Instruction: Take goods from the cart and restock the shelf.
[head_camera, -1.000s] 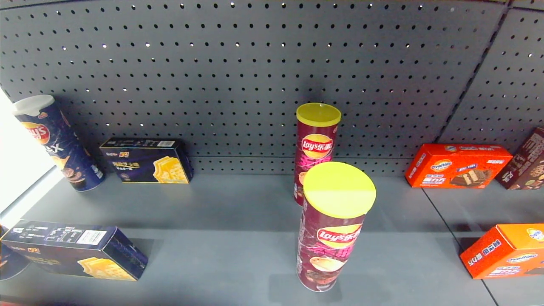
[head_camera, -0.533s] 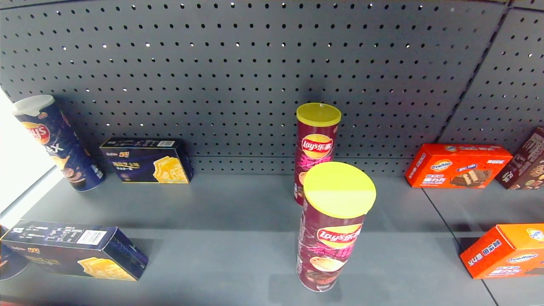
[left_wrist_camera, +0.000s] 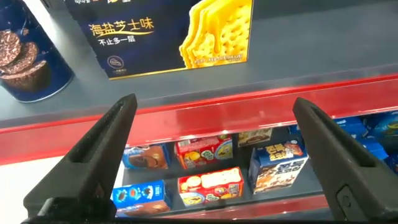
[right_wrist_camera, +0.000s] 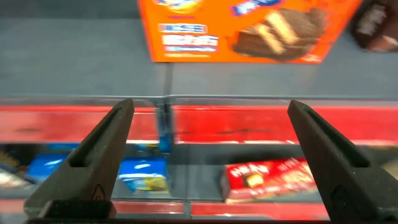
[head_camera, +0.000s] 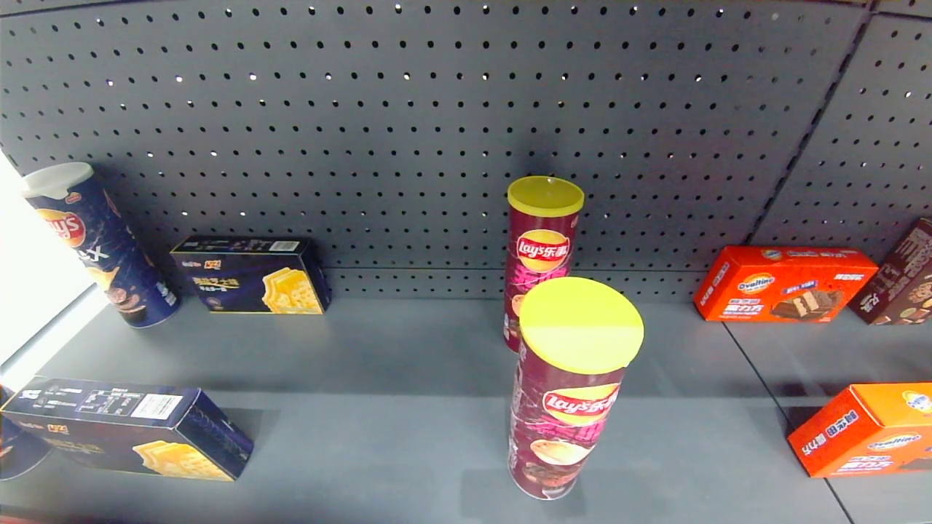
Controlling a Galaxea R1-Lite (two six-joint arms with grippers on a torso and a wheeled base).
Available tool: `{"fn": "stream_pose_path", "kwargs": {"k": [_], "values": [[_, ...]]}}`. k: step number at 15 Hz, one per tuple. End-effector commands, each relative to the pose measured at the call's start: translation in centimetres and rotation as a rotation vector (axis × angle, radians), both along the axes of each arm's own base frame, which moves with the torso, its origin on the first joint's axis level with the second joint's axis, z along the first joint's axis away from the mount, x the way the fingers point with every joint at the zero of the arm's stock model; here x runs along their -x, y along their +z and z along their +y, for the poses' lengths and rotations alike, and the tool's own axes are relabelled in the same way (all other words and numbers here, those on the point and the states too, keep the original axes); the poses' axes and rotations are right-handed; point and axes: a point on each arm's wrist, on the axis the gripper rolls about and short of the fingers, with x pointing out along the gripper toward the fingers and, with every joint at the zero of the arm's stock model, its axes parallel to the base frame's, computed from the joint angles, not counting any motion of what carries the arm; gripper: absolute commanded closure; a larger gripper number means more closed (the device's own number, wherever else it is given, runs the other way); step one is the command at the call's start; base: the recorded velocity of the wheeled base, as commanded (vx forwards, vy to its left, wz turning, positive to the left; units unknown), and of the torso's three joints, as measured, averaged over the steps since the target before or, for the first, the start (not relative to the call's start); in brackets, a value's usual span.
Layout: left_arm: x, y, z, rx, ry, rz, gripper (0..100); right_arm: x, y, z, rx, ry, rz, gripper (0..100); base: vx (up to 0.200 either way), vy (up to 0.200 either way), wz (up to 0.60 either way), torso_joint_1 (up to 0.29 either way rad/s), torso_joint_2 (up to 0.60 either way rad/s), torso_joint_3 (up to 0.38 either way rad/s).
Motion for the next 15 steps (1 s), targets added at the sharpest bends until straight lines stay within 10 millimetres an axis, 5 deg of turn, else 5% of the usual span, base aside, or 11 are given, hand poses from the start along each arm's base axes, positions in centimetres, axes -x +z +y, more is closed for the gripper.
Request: {"fn": "stream_pose_path", "kwargs": {"k": [1,15], "values": [[-0.02,0.00,0.00,0.000,0.002,0.003,0,0.22,-0.03,-0.02,-0.002,0.015,-0.030,0,0.000,0.000,0.00,0.000,0.00,0.000],[-0.03,0.01,0.01,0.017,0.007,0.006,0,0.49,-0.15,0.00,0.000,0.004,-0.065,0,0.000,0.000,0.00,0.000,0.00,0.000]]}}
